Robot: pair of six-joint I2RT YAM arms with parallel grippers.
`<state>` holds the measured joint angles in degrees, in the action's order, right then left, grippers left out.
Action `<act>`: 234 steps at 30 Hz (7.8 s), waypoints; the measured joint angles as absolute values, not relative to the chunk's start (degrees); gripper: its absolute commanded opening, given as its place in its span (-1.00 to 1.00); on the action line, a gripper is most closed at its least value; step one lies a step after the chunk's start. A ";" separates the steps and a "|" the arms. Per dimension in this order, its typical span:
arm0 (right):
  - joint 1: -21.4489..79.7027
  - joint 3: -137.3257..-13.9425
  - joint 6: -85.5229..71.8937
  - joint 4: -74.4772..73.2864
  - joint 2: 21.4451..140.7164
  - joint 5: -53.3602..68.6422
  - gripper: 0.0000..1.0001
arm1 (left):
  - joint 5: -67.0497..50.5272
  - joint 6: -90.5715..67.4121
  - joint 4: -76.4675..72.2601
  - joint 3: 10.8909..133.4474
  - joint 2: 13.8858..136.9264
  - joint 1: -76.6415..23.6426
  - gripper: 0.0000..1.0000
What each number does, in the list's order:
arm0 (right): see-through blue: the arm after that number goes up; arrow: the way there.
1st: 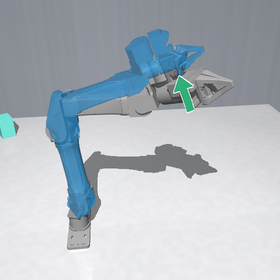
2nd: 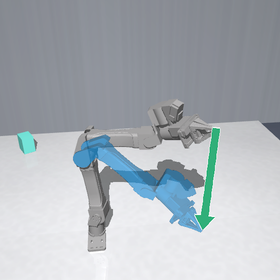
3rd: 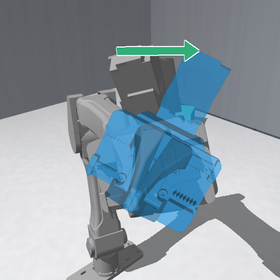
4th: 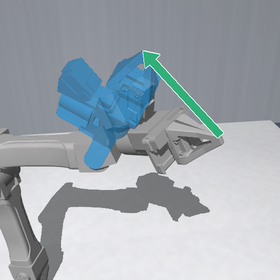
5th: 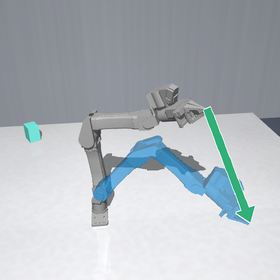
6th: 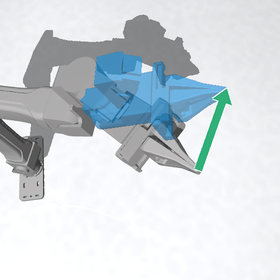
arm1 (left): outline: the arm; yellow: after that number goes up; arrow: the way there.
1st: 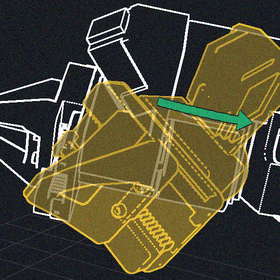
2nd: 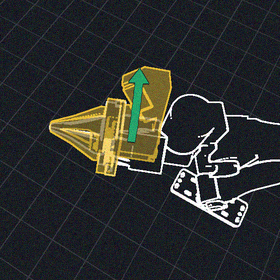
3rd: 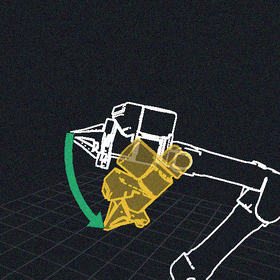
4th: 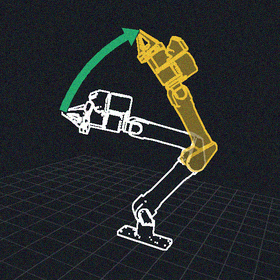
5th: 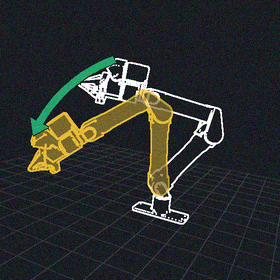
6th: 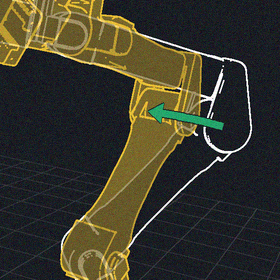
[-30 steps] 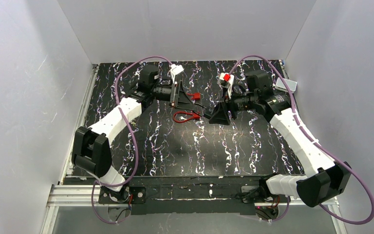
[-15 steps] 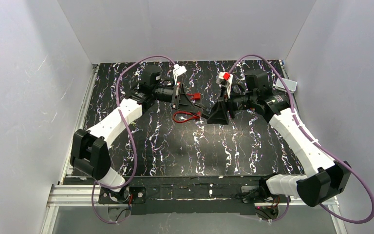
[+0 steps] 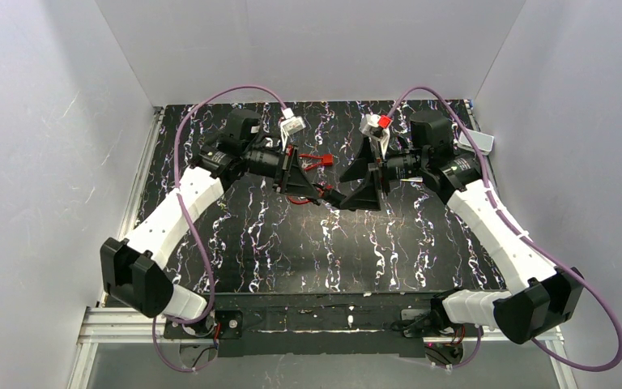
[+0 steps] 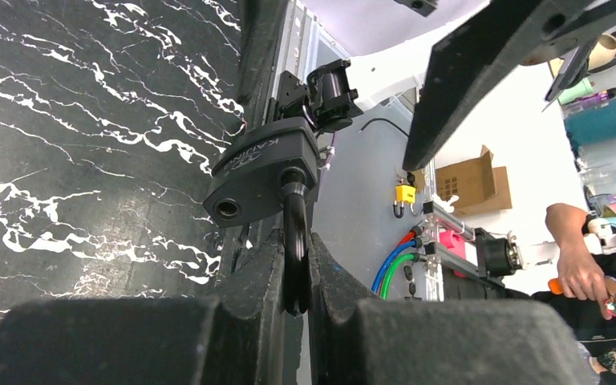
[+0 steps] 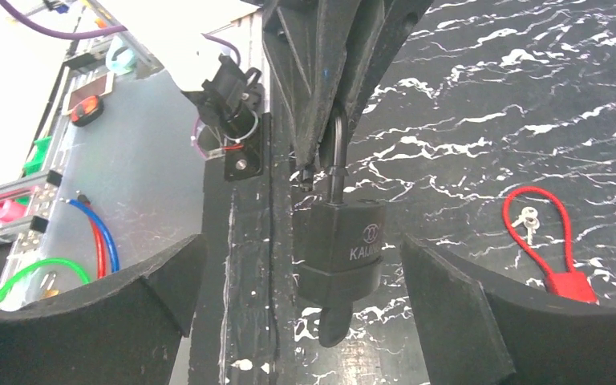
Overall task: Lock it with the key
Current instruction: Pick up the lock from the center of the board, then lock the lock.
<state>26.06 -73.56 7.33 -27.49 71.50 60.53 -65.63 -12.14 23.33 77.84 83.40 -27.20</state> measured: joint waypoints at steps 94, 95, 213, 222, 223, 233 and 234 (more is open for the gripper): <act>31.24 -61.14 -60.38 48.62 81.89 55.61 -0.97 | -57.25 -70.39 -33.80 55.86 68.40 -17.30 -0.40; 31.24 -61.14 -60.62 48.62 81.89 55.75 -0.97 | -57.56 -69.91 -33.80 55.86 68.40 -16.91 -0.33; 31.75 -60.75 -65.60 48.25 83.13 56.01 -0.97 | -61.47 -48.01 -13.67 60.69 65.52 -15.62 -1.00; 32.01 -60.51 -63.77 47.70 83.13 55.75 -0.97 | -61.54 -46.70 -13.67 61.04 66.70 -16.23 -1.00; 32.01 -60.51 -63.51 47.62 83.13 55.68 -0.97 | -61.56 -46.48 -13.67 61.10 66.87 -16.23 -1.00; 32.34 -60.55 -61.06 45.19 83.96 55.11 -0.97 | -62.08 -44.69 -13.30 61.95 69.67 -16.88 -1.00; 32.34 -60.55 -61.01 45.04 84.12 55.11 -0.97 | -62.13 -44.51 -13.15 62.08 69.95 -16.88 -1.00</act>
<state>32.34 -60.55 -61.01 45.04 84.12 55.11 -62.13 -44.51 -13.15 62.08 69.95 -16.88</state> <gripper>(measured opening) 0.427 0.080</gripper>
